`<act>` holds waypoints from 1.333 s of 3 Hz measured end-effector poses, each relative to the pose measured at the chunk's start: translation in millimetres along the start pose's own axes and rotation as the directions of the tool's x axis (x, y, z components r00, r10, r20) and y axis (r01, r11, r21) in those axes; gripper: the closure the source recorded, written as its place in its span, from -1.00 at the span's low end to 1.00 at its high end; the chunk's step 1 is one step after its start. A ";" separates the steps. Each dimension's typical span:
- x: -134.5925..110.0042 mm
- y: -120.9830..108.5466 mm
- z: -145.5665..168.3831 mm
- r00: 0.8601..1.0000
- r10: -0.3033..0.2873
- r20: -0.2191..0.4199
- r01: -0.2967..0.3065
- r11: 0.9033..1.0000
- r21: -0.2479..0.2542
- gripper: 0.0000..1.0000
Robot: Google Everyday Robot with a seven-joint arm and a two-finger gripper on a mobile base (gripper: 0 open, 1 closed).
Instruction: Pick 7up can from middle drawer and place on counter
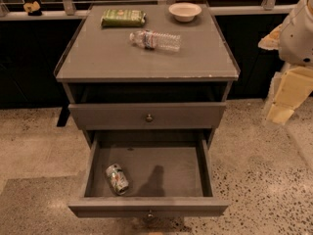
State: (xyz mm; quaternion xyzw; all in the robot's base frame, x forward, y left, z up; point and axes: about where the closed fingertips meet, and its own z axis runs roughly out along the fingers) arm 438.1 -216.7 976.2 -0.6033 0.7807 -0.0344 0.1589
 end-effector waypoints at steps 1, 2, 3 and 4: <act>0.3 3.3 -1.6 1.000 -0.007 0.009 0.007 1.000 0.007 -1.00; 3.9 25.0 -1.5 0.998 -0.036 0.048 0.035 0.999 0.016 -1.00; 29.1 78.6 25.7 0.994 -0.057 0.095 0.060 0.998 -0.026 -1.00; 60.6 130.5 72.1 0.993 -0.030 0.118 0.045 0.991 -0.128 -1.00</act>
Offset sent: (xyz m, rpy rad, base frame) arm -0.0915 -0.0132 -0.0706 0.0969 0.0347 0.1103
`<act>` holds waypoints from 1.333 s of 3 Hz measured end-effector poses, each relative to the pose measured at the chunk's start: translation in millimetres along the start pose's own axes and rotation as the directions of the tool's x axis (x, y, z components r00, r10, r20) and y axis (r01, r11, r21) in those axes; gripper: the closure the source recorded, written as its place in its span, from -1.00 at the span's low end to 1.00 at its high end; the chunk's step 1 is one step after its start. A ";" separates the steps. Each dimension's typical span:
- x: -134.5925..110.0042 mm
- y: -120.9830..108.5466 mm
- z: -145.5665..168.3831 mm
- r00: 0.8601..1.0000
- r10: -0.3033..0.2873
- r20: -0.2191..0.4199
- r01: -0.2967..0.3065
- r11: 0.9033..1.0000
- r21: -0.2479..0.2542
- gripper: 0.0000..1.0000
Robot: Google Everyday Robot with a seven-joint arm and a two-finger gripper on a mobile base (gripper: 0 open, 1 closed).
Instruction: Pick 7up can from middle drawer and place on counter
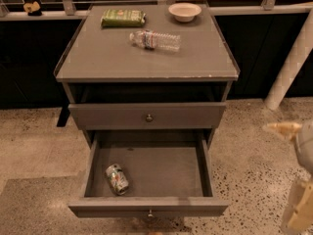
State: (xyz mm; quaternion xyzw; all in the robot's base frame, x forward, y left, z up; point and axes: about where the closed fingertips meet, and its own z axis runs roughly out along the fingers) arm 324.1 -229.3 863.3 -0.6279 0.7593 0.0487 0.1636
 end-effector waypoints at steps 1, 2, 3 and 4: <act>27.6 30.2 57.1 0.999 0.033 0.021 -0.031 0.995 -0.095 -1.00; 46.7 46.8 128.6 0.995 0.073 0.064 -0.060 0.981 -0.185 -1.00; 46.7 46.8 128.6 0.995 0.073 0.064 -0.060 0.981 -0.185 -1.00; 54.4 40.8 146.2 0.991 0.095 0.090 -0.077 0.979 -0.187 -1.00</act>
Offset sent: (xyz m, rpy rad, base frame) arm -0.0300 0.0089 -0.2156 0.1835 0.2524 0.0080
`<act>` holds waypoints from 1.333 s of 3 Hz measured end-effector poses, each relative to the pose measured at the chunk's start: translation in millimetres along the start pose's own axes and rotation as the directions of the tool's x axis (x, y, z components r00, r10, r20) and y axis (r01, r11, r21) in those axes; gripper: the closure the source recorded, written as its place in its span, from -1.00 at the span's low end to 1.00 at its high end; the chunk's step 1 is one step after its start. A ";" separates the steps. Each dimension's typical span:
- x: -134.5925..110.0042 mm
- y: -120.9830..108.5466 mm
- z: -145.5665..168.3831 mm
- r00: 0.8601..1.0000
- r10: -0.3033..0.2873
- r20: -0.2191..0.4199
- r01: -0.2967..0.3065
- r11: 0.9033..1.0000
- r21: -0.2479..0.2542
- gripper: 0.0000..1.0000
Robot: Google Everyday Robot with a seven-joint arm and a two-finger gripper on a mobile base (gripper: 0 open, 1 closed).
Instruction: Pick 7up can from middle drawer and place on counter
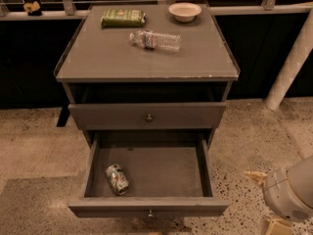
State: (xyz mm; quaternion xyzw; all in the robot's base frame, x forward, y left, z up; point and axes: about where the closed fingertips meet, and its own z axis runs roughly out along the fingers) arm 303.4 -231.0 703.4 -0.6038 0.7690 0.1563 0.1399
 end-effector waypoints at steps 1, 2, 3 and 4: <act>2.1 -13.2 48.6 0.996 0.033 0.083 -0.029 0.999 -0.043 -1.00; -11.6 -23.7 107.7 0.978 0.048 0.204 -0.030 0.995 -0.092 -1.00; -37.4 -28.4 155.1 0.958 0.037 0.284 0.001 0.991 -0.132 -1.00; -37.4 -28.4 155.2 0.958 0.037 0.284 0.001 0.991 -0.132 -1.00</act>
Offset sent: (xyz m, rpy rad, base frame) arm 0.0520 0.0939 -0.1537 0.4015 0.0599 -0.0112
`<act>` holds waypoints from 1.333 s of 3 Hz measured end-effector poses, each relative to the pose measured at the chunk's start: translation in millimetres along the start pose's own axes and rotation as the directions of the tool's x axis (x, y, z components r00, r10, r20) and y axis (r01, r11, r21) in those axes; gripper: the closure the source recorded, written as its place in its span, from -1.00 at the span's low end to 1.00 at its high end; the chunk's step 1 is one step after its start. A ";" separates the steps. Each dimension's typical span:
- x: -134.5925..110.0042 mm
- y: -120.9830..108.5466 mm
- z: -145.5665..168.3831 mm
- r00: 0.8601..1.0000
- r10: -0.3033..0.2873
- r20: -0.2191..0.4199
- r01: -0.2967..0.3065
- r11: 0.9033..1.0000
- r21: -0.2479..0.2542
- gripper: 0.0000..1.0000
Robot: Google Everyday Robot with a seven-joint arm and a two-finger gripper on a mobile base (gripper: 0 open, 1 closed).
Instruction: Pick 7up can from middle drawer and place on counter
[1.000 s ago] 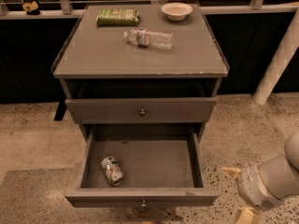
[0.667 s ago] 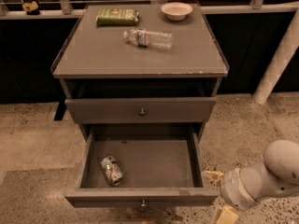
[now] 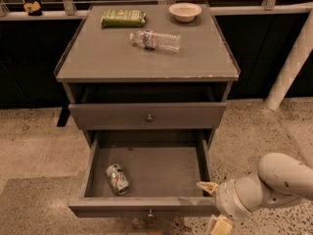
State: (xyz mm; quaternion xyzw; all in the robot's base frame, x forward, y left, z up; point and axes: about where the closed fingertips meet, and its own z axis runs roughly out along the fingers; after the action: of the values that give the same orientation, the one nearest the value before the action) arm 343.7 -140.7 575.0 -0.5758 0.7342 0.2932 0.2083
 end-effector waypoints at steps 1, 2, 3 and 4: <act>-3.1 -5.2 10.7 1.000 -0.009 -0.008 0.009 1.000 -0.026 -1.00; -23.9 -17.9 56.1 0.998 -0.062 -0.033 0.060 0.996 -0.062 -1.00; -56.5 -37.7 103.7 0.990 -0.138 -0.027 0.137 0.990 -0.023 -1.00; -59.5 -51.1 103.3 0.990 -0.139 -0.025 0.140 0.990 0.029 -1.00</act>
Offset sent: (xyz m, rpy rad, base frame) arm 0.0638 0.1155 -0.0608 -0.0524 -0.0506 0.1617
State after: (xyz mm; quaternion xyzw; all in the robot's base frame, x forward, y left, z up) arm 404.8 -36.8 527.0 -0.6257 0.6990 0.2600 0.2288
